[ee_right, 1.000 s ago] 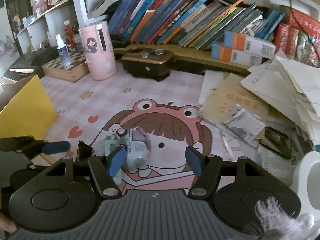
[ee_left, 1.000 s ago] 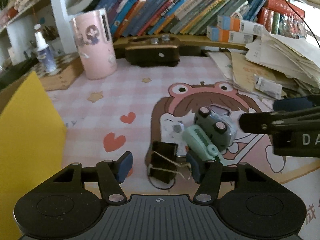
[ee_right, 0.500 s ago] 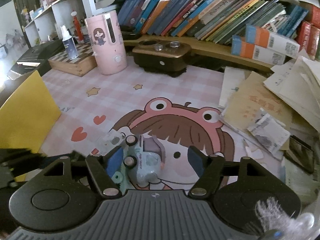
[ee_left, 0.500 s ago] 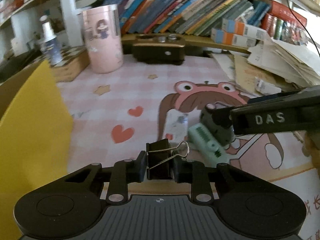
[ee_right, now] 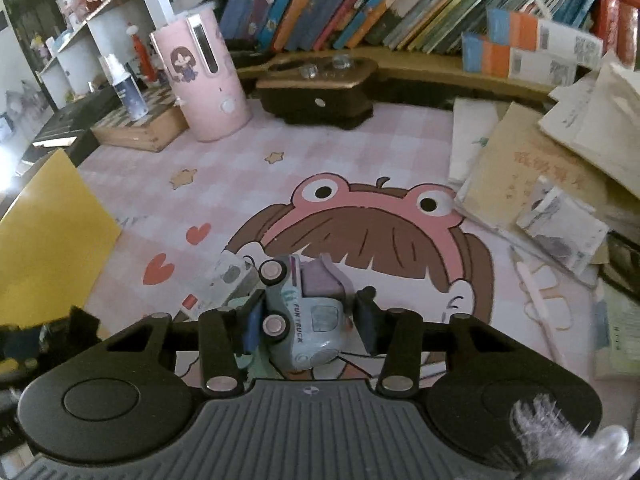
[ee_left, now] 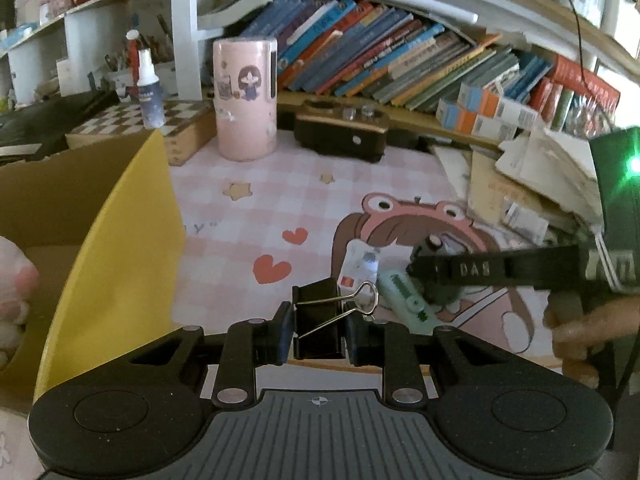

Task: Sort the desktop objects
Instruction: 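Carry the binder clip and toy truck toward the yellow box with both tools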

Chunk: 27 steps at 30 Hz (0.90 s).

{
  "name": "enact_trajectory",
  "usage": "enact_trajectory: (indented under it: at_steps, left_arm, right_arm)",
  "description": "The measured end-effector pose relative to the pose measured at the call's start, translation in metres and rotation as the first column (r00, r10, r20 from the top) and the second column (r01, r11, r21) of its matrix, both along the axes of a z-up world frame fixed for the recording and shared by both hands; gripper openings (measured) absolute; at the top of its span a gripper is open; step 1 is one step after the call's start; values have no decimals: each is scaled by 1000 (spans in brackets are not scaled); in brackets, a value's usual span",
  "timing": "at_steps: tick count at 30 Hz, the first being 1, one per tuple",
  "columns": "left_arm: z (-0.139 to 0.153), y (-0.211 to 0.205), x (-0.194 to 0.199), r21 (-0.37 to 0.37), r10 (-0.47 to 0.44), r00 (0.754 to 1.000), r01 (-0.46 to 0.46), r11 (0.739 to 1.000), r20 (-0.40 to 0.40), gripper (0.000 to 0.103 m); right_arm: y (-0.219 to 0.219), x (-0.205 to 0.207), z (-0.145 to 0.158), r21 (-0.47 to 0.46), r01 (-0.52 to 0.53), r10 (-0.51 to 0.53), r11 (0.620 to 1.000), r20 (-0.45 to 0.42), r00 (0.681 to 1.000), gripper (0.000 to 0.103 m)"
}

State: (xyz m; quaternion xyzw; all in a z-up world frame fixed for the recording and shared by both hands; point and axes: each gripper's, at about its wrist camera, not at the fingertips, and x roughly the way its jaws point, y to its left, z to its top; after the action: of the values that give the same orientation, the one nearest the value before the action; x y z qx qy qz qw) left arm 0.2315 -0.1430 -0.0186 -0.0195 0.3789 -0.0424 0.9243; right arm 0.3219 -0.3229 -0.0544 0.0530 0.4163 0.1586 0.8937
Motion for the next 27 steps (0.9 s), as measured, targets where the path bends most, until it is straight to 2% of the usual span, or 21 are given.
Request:
enact_trajectory:
  at_steps: [12,17,27]
  left_arm:
    - [22,0,-27,-55,6,998,-3,999,65,25]
    - [29,5,-48,-83,0,996,7,997,88,25]
    - [32,29,-91,-133,-11,997,21,991,79,25]
  right_arm:
    - [-9,-53,35,-29,8,-5,1000,102,995,43]
    - [-4,-80,43,-23,5,-3,1000,103,995,43]
    - [17,-136,48,-24,20,-19,999,78,997,43]
